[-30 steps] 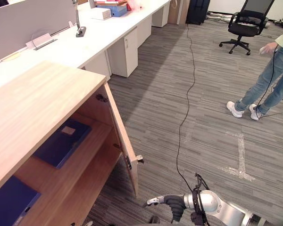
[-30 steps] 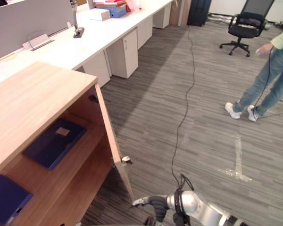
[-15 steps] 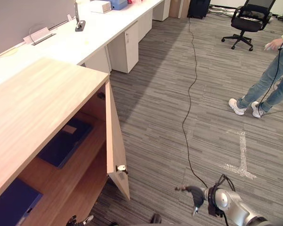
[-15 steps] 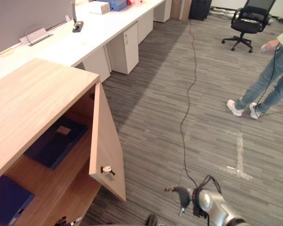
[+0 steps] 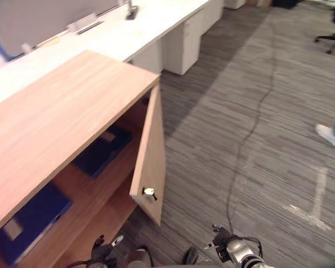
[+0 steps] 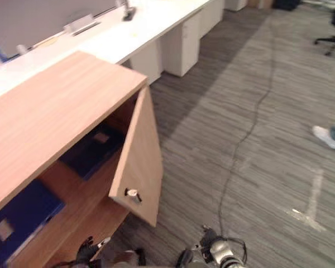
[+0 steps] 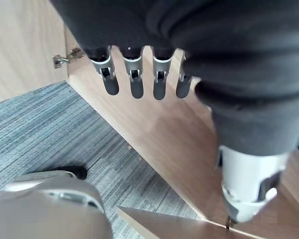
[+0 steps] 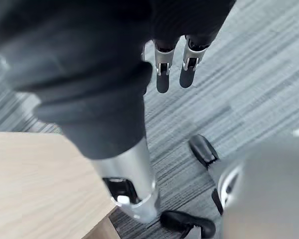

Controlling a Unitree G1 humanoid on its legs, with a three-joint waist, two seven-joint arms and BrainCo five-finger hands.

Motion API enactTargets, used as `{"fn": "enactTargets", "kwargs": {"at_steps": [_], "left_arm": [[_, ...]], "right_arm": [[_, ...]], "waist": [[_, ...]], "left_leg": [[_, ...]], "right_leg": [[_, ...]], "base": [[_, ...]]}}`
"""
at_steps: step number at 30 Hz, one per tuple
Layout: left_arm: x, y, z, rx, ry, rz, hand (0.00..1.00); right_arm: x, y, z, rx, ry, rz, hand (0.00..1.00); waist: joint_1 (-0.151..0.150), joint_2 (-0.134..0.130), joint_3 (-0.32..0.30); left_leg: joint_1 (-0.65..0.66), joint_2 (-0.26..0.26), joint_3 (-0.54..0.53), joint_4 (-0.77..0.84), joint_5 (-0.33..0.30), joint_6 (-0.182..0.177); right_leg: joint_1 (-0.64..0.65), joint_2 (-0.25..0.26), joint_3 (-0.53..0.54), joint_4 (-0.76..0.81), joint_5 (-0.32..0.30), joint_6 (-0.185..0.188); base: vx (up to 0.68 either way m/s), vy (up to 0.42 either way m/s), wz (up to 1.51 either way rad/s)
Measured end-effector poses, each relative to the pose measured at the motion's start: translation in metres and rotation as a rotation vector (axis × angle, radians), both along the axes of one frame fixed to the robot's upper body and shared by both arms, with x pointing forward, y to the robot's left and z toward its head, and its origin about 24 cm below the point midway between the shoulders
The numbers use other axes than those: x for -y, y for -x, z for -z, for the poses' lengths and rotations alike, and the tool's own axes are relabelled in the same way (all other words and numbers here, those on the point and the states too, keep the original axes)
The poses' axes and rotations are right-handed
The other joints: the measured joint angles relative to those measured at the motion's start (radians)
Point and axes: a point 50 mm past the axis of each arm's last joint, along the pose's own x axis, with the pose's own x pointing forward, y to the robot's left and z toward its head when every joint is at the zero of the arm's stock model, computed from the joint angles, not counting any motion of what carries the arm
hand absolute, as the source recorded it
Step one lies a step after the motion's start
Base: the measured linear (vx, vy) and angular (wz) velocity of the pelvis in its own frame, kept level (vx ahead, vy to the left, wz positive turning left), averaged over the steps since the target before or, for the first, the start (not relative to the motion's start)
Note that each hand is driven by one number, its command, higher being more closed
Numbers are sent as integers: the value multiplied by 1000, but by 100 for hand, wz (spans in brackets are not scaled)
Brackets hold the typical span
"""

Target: Walk over to the cabinet, pick up the folder, carry it to the office cabinet, place the folder inside the office cabinet, then close the office cabinet door

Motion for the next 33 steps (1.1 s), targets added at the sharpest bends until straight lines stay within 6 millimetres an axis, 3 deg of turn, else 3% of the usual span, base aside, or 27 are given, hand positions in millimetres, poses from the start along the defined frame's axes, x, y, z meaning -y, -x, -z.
{"fn": "enactTargets", "kwargs": {"at_steps": [2,4,10,13,14,16,17,18,19,20,22,24,26,28,30,32,33], "left_arm": [[5,3,2,-12,4,5,0],[6,10,4,-32,7,0,0],[7,22,11,-97,4,1,0],[7,22,12,-105,3,1,0],[8,24,13,-115,4,6,0],[7,25,14,-130,-1,27,0],[7,26,15,-141,-5,42,0],[6,27,15,-146,-9,53,0],[5,23,15,-148,-24,86,0],[6,19,14,-141,-33,109,0],[6,14,13,-133,-44,133,0],[2,8,11,-118,-69,159,0],[-2,8,9,-115,-87,166,0],[-15,11,7,-123,-126,166,0],[-13,21,11,-159,-114,149,0],[-13,29,13,-177,-105,110,0],[-14,31,14,-181,-105,102,0]], "right_arm": [[0,5,2,3,-10,95,0],[-4,6,2,11,-19,141,0],[-7,23,8,-1,-54,286,0],[-3,30,9,-15,-54,330,0],[4,38,11,-26,-44,366,0],[10,50,13,-49,-29,390,0],[15,56,13,-54,-30,439,0],[18,57,13,-49,-29,455,0],[20,53,11,-22,-37,482,0],[19,51,10,-9,-51,507,0],[18,51,11,2,-69,551,0],[12,54,12,7,-109,624,0],[7,56,13,5,-132,660,0],[-7,62,17,-22,-170,680,0],[-5,64,17,-28,-169,693,0],[-4,67,18,-34,-164,691,0],[-4,67,18,-34,-164,685,0]], "waist": [[11,7,2],[25,-1,7],[9,-9,-17],[5,-15,-28],[-4,-16,-33],[-13,-23,-49],[-16,-29,-55],[-18,-32,-59],[-21,-31,-59],[-24,-33,-57],[-27,-36,-57],[-31,-60,-55],[-38,-81,-62],[-38,-145,-75],[-40,-130,-90],[-38,-109,-100],[-39,-110,-100]], "left_leg": [[1,5,75,-25,-4,40],[21,-24,72,-81,16,55],[140,-153,-30,-409,176,67],[150,-186,-101,-423,179,69],[160,-212,-154,-421,169,81],[179,-246,-213,-422,162,92],[196,-270,-261,-421,159,98],[208,-283,-295,-419,159,108],[212,-288,-331,-412,159,136],[209,-281,-360,-399,159,136],[209,-268,-409,-384,156,132],[201,-268,-485,-363,146,116],[173,-270,-524,-338,127,95],[158,-279,-546,-343,115,85],[157,-214,-537,-366,130,45],[162,-137,-536,-384,145,2],[163,-120,-538,-385,146,-7]], "right_leg": [[2,-4,-37,8,-11,16],[2,-22,-48,15,-12,23],[40,-78,-175,14,-4,67],[78,-106,-248,23,-12,96],[99,-160,-307,121,-62,129],[96,-270,-354,323,-141,133],[85,-366,-355,500,-167,101],[58,-424,-317,629,-165,69],[-2,-460,-197,733,-183,66],[-35,-440,-87,735,-199,90],[-71,-376,111,659,-207,104],[-74,-320,348,488,-204,110],[-74,-295,432,398,-192,128],[-71,-295,452,310,-130,203],[-59,-240,422,254,-122,201],[-30,-151,412,194,-96,163],[-21,-135,403,183,-91,154]], "base": [[-29,101,58],[32,103,30],[83,86,62],[120,103,84],[152,139,113],[185,203,122],[200,213,119],[206,218,118],[129,150,99],[95,118,98],[6,-11,85],[-31,-95,95],[-70,-181,73],[-59,-304,48],[-20,-333,12],[17,-249,-7],[1,-233,0]]}}
